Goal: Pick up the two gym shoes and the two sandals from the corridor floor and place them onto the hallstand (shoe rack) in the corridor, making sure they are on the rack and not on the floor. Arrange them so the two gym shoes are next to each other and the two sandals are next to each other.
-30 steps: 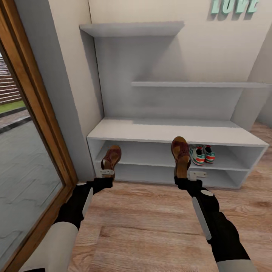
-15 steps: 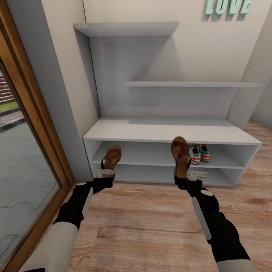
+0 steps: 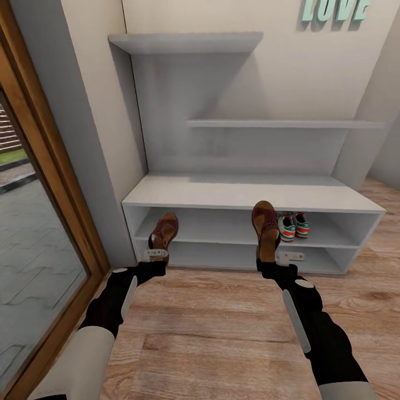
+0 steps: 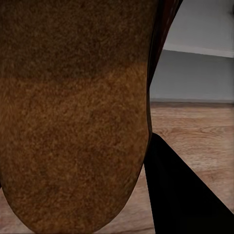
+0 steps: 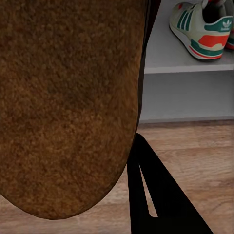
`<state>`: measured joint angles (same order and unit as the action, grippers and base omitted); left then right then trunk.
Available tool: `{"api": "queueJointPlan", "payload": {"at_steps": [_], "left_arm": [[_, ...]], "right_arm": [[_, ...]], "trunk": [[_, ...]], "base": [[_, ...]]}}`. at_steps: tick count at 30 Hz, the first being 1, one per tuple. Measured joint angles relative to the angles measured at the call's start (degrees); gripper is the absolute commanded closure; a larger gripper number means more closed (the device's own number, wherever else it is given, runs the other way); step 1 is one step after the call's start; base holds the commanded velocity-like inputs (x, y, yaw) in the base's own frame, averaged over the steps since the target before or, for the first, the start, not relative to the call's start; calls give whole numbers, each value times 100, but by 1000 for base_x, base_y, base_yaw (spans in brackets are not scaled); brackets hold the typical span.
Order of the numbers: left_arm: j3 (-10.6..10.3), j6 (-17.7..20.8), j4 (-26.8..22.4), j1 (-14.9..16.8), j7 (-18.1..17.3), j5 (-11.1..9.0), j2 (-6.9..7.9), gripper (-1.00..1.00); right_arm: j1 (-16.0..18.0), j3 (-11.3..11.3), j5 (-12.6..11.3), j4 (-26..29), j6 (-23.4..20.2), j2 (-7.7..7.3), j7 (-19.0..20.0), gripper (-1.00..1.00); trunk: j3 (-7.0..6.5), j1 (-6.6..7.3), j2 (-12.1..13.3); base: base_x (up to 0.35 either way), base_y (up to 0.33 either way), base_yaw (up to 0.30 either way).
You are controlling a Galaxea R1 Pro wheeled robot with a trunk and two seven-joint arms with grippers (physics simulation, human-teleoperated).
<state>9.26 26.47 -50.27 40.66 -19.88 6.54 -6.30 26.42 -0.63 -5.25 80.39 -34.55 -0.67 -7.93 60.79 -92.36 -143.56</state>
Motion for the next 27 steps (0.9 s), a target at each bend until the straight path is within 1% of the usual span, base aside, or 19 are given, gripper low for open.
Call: {"api": "queueJointPlan", "payload": {"at_steps": [8,9,10,11,12,13,14,15,16,17,18,19,21,22,23,24,25,26,27], "left_arm": [[2,0,-1,0,-1,0,5,100],[6,0,-1,-1,-2,1,10,100],[8,-3,-2,0,-2,4,13,100],[8,-2,-3,0,0,-1,13,100],[9,0,-6,-1,-1,-1,14,100],[9,0,-6,-1,-2,0,15,100],[9,2,-4,-1,-1,0,15,100],[9,2,-3,0,-1,0,15,100],[9,2,-3,0,-2,-1,14,100],[9,4,-4,-1,-2,0,15,100],[9,4,-3,-1,-2,-1,15,100],[9,4,-2,-1,-1,1,15,100],[10,4,-3,-1,1,-1,15,100],[9,4,-3,-1,2,0,15,100],[9,3,-1,-1,4,1,15,100],[10,5,-3,-1,4,-1,15,100],[8,5,-3,-1,5,0,15,100],[6,4,-2,-1,5,1,15,100],[5,5,-2,-1,5,5,15,100]], "right_arm": [[0,47,-8,30,-1,-4,3,100],[1,196,31,60,-12,-25,6,100],[1,592,-125,331,-39,-44,16,100],[1,1392,-137,450,-70,-48,19,100],[1,2439,-45,519,-148,-54,15,100],[0,3338,-43,561,-257,-58,25,100],[-1,4004,-45,598,-453,-61,29,100],[0,4105,-82,607,-514,-63,29,100],[-1,4416,-130,619,-602,-84,19,100],[-1,4662,-19,623,-654,-113,28,100],[0,4930,-63,630,-697,-212,24,100],[1,5351,-21,636,-745,-410,28,100],[0,5664,-18,642,-780,-625,15,100],[-1,5788,5,642,-797,-694,21,100],[1,6060,-60,647,-824,-874,7,100],[0,6387,83,648,-862,-1016,12,100],[-1,6561,116,648,-873,-1151,-2,100],[-1,6663,109,647,-875,-1223,-2,100],[-1,6831,243,646,-884,-1352,-14,100]], "trunk": [[0,0,0],[0,0,0],[-1,1,0],[0,0,0],[0,0,0],[0,0,0],[0,0,0],[0,0,0],[0,0,0],[0,0,0],[0,0,0],[0,0,0],[0,0,0],[0,0,0],[0,0,0],[0,0,0],[0,0,0],[0,0,0],[0,1,0]], "base": [[0,0,0],[0,0,0],[0,0,0],[0,0,0],[0,0,0],[0,0,0],[0,0,0],[0,0,0],[0,0,0],[0,0,0],[0,0,0],[0,0,0],[0,0,0],[0,0,0],[0,0,0],[0,0,0],[0,0,0],[22,0,0],[41,0,0]]}}
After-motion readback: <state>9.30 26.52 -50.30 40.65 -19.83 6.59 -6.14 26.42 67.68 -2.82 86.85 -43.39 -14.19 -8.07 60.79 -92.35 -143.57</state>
